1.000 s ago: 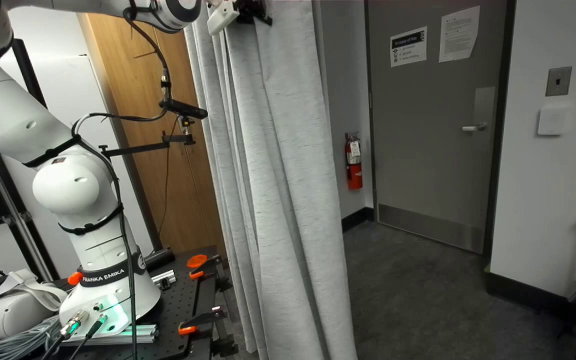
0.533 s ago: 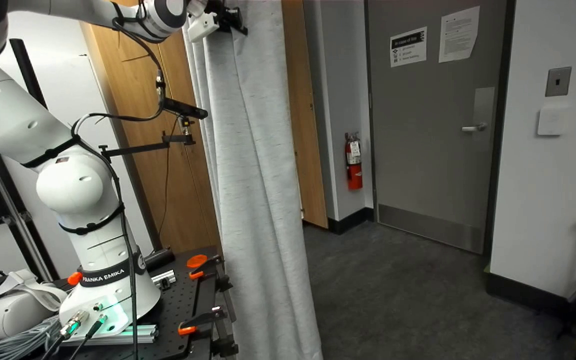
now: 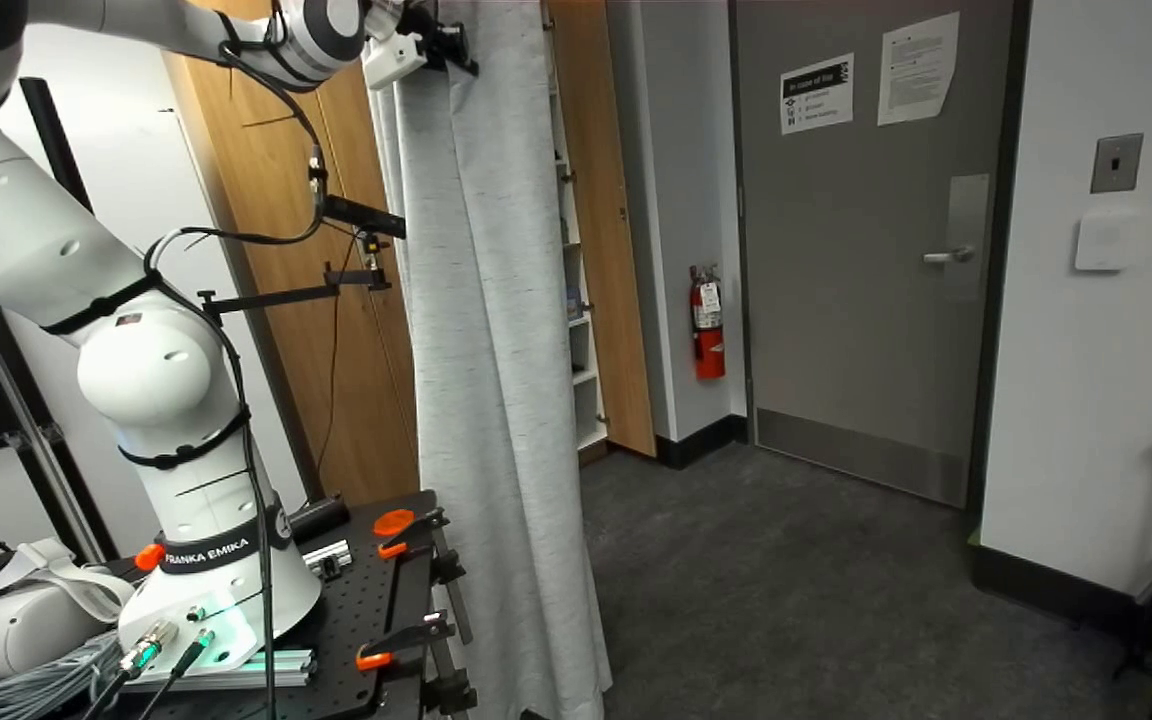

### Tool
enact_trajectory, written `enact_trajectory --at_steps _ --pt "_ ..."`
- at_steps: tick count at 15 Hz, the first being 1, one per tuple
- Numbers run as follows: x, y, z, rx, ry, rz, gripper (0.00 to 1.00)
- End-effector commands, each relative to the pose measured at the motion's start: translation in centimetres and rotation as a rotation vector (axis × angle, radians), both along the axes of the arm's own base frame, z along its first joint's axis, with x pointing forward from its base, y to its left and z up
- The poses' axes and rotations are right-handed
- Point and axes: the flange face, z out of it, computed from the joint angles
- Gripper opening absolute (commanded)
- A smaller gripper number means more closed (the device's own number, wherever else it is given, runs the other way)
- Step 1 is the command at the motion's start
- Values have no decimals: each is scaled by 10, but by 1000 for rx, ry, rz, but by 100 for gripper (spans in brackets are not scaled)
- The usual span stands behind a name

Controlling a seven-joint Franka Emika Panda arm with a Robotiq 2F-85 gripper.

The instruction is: Slide the curtain to the left

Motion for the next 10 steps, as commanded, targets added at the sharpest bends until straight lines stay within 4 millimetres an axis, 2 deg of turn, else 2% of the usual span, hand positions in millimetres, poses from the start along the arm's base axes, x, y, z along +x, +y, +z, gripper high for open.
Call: enact_trajectory --at_steps 1,10 --pt "-14 41 -48 -64 96 98 0" --pt "-12 52 -50 -24 69 177 0"
